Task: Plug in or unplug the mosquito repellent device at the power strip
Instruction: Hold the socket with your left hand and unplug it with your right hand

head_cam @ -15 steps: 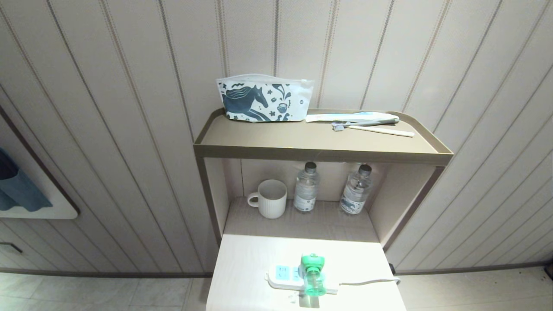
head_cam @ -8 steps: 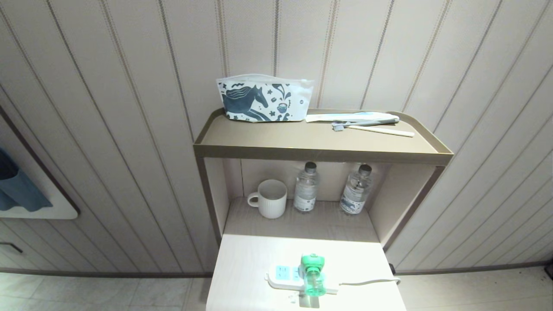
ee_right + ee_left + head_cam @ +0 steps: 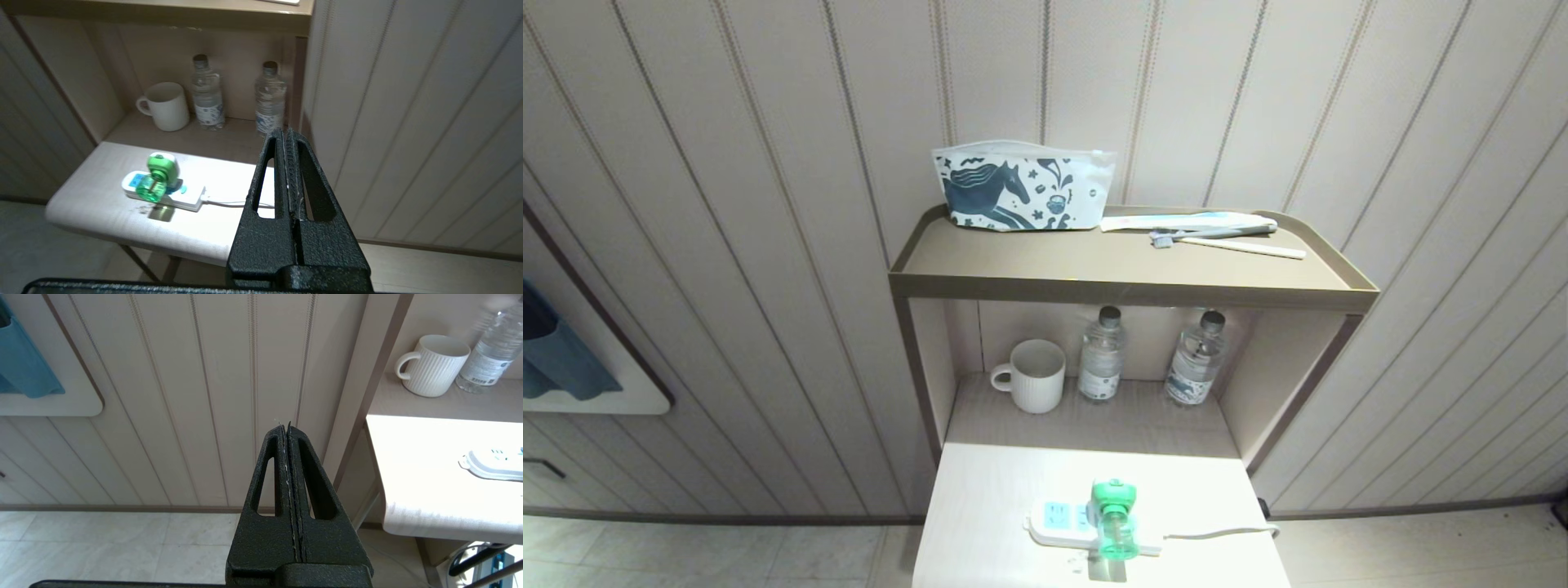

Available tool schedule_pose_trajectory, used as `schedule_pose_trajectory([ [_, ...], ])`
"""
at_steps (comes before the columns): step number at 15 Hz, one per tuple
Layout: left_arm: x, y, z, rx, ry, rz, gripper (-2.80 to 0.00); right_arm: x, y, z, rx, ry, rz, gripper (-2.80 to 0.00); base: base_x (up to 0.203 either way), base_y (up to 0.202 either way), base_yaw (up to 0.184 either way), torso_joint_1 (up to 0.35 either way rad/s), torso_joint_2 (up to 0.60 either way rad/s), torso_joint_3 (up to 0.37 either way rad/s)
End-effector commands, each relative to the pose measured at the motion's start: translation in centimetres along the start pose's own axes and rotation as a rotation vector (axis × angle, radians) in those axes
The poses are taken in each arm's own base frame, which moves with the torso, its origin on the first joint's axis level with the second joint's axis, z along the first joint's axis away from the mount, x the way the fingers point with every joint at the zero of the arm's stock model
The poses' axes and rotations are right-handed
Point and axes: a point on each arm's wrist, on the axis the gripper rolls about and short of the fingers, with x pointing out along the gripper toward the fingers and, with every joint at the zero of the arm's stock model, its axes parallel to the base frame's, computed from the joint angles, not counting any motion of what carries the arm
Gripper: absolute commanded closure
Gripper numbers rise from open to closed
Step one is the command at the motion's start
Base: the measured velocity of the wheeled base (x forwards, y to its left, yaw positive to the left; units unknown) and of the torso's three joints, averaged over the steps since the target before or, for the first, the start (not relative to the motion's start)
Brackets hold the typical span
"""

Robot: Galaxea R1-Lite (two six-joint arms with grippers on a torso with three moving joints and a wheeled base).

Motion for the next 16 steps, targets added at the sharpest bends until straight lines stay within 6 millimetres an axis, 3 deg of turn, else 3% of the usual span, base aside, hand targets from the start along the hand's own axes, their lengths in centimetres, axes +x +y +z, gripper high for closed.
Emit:
schedule_pose_trajectory([
  [1, 0.0, 0.0, 0.0, 0.0, 0.0, 0.0, 0.0, 4.3, -0.2, 4.5, 0.056, 0.109, 0.048, 0.0, 0.0, 0.0, 0.0, 0.0, 0.0, 0.0],
  [5, 0.0, 0.0, 0.0, 0.0, 0.0, 0.0, 0.0, 11.1, -0.3, 12.0, 0.198, 0.302, 0.18, 0.0, 0.0, 0.0, 0.0, 0.0, 0.0, 0.0],
  [7, 0.0, 0.0, 0.0, 0.0, 0.0, 0.0, 0.0, 14.3, 0.5, 13.4, 0.271, 0.553, 0.281, 0.0, 0.0, 0.0, 0.0, 0.0, 0.0, 0.0],
  [9, 0.0, 0.0, 0.0, 0.0, 0.001, 0.0, 0.0, 17.4, 2.7, 12.9, 0.3, 0.815, 0.392, 0.0, 0.0, 0.0, 0.0, 0.0, 0.0, 0.0],
  [11, 0.0, 0.0, 0.0, 0.0, 0.002, 0.0, 0.0, 20.1, 6.1, 11.2, 0.259, 1.041, 0.425, 0.0, 0.0, 0.0, 0.0, 0.0, 0.0, 0.0],
  [16, 0.0, 0.0, 0.0, -0.002, 0.0, 0.0, 0.0, 21.7, 15.1, 6.0, 0.096, 1.227, 0.211, 0.0, 0.0, 0.0, 0.0, 0.0, 0.0, 0.0],
])
